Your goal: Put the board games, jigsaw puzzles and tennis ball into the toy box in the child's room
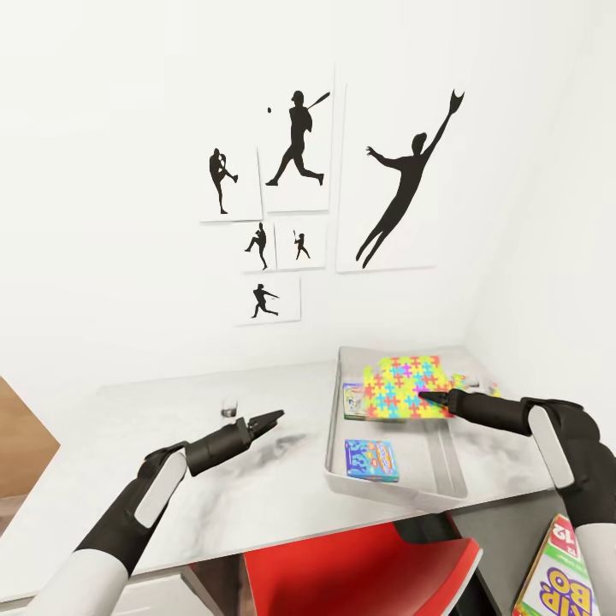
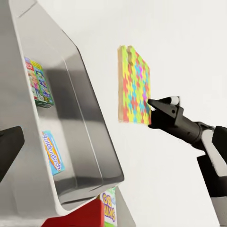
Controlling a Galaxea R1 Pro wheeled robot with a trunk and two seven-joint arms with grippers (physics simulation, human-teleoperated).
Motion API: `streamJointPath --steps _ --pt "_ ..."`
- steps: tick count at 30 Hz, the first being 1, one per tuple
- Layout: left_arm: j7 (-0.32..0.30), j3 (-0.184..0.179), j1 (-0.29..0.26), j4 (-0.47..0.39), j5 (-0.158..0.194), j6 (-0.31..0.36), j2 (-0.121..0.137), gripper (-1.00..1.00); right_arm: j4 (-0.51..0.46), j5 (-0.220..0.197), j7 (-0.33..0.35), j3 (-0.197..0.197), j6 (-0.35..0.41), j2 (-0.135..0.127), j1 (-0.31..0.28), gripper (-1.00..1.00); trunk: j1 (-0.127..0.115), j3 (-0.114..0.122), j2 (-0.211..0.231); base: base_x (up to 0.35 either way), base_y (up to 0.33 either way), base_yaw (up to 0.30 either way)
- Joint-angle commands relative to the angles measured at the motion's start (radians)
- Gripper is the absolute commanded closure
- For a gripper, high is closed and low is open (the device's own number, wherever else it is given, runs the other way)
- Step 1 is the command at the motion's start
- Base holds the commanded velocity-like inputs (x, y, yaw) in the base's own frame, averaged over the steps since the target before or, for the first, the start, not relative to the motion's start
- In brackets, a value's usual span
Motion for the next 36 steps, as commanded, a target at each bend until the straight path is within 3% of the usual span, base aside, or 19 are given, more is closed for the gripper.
streamJointPath --steps 1,9,16,20,29,36 --pt "0.001 -0.002 -0.001 0.003 0.008 0.007 0.002 -1.0 0.007 0.003 -0.002 -0.002 0.005 0.0 -0.009 1.0 0.001 -0.002 -0.002 0.0 0.0 0.0" --pt "0.001 -0.001 -0.001 0.01 0.009 0.007 0.004 -1.0 0.089 0.003 -0.041 -0.002 0.005 -0.001 -0.069 1.0 0.001 -0.002 -0.002 0.0 0.0 0.0" --pt "0.001 -0.005 -0.001 0.01 0.01 0.008 0.004 -1.0 0.25 0.002 -0.152 -0.001 0.003 0.001 -0.183 1.0 0.001 -0.002 -0.002 0.0 0.0 0.0" --pt "0.001 -0.008 -0.001 0.006 0.011 0.008 0.003 -1.0 0.288 0.0 -0.195 -0.001 0.001 0.004 -0.213 1.0 0.001 -0.002 -0.002 0.0 0.0 0.0" --pt "0.001 -0.009 -0.001 0.005 0.012 0.009 0.003 -1.0 0.317 -0.004 -0.229 -0.001 -0.001 0.013 -0.237 1.0 0.001 -0.002 -0.002 0.0 0.0 0.0" --pt "0.001 -0.009 -0.001 0.003 0.013 0.037 0.003 -1.0 0.325 -0.005 -0.24 0.0 -0.003 0.055 -0.243 1.0 0.001 -0.002 -0.002 0.0 0.0 0.0"
